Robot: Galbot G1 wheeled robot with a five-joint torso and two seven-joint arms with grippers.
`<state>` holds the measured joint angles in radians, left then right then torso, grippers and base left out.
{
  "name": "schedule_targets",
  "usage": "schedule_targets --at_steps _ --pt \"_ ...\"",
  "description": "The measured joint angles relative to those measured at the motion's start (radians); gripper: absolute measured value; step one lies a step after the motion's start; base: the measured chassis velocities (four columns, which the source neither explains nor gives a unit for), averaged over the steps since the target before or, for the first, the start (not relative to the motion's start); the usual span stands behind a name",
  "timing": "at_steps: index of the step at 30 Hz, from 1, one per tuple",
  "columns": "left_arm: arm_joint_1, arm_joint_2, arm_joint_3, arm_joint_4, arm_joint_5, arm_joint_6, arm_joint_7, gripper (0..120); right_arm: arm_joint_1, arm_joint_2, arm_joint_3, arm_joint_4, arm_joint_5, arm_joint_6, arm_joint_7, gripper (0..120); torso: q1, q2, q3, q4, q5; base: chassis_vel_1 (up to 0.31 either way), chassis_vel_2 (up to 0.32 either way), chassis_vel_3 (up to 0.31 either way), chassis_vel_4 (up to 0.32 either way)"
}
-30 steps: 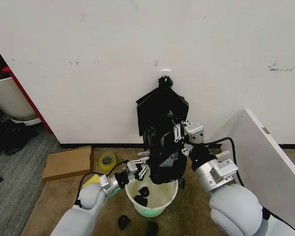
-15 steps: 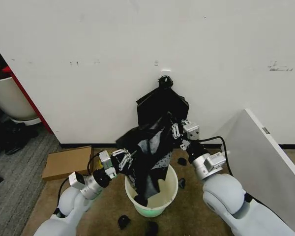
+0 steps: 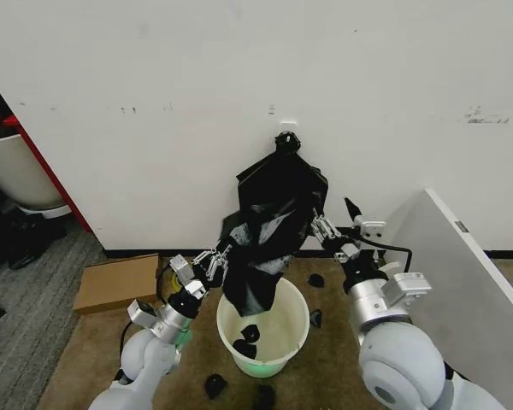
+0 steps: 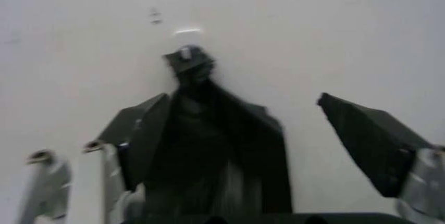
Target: Place the garbage bag over the trash bin.
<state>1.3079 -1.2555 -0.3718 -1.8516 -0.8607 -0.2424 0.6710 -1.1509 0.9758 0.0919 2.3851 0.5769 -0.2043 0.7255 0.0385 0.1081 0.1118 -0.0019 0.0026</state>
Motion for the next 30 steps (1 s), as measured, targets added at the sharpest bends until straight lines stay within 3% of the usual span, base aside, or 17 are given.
schedule_targets --at_steps 6,15,25,30 --pt "-0.007 0.009 -0.002 0.002 -0.051 0.001 -0.005 0 -0.058 0.003 -0.039 0.039 0.027 -0.014 -0.013 100 0.0 0.0 0.0 -0.0001 -0.0001 0.0 0.0 0.0 0.0" --pt "-0.009 -0.007 0.015 -0.018 -0.106 0.012 -0.077 0 -0.191 0.019 -0.179 0.082 -0.101 -0.012 -0.098 100 0.0 0.0 0.0 -0.0001 -0.0001 0.0 0.0 0.0 0.0" --pt "-0.013 -0.022 0.024 -0.053 -0.125 0.026 -0.214 0 -0.239 0.015 -0.238 0.052 -0.23 0.023 -0.149 100 0.0 0.0 0.0 0.0001 0.0 0.0 0.0 0.0 0.0" --pt "-0.024 -0.013 0.018 -0.102 -0.16 0.037 -0.311 0 -0.287 0.001 -0.251 0.026 -0.402 0.097 -0.218 100 0.0 0.0 0.0 0.0 0.0 0.0 0.0 0.0 0.0"
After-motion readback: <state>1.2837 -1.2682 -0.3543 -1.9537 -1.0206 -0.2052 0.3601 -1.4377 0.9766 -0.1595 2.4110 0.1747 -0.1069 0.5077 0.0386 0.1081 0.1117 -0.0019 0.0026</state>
